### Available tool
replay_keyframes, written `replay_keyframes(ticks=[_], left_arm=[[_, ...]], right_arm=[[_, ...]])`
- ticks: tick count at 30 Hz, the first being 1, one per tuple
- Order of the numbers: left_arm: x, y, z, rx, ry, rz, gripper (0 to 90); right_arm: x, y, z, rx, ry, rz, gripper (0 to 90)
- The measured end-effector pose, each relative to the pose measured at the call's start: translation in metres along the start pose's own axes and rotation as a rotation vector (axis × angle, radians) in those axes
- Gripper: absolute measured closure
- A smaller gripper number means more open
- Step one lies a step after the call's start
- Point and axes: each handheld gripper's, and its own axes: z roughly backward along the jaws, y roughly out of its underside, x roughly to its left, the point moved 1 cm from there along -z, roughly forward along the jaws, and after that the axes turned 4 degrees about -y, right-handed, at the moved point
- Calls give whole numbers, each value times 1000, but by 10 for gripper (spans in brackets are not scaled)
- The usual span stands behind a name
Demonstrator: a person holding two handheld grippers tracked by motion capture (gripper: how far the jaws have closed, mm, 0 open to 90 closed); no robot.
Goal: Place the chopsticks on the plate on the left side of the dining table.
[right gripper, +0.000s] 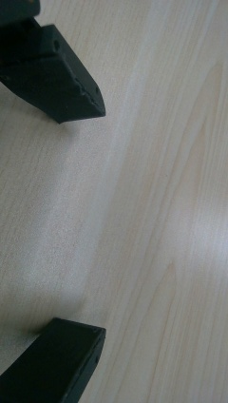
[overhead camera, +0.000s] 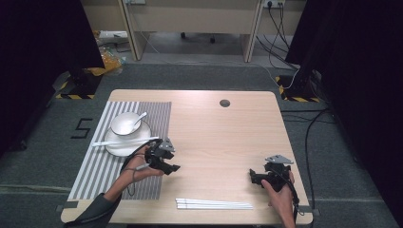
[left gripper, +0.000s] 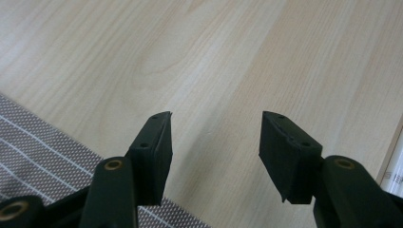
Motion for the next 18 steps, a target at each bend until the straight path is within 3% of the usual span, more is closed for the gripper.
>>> replay_keyframes(ticks=[18], left_arm=[[-14,11,-13,-24,17,8,431]], right_arm=[[0,0,0,-1,-1,0,6]])
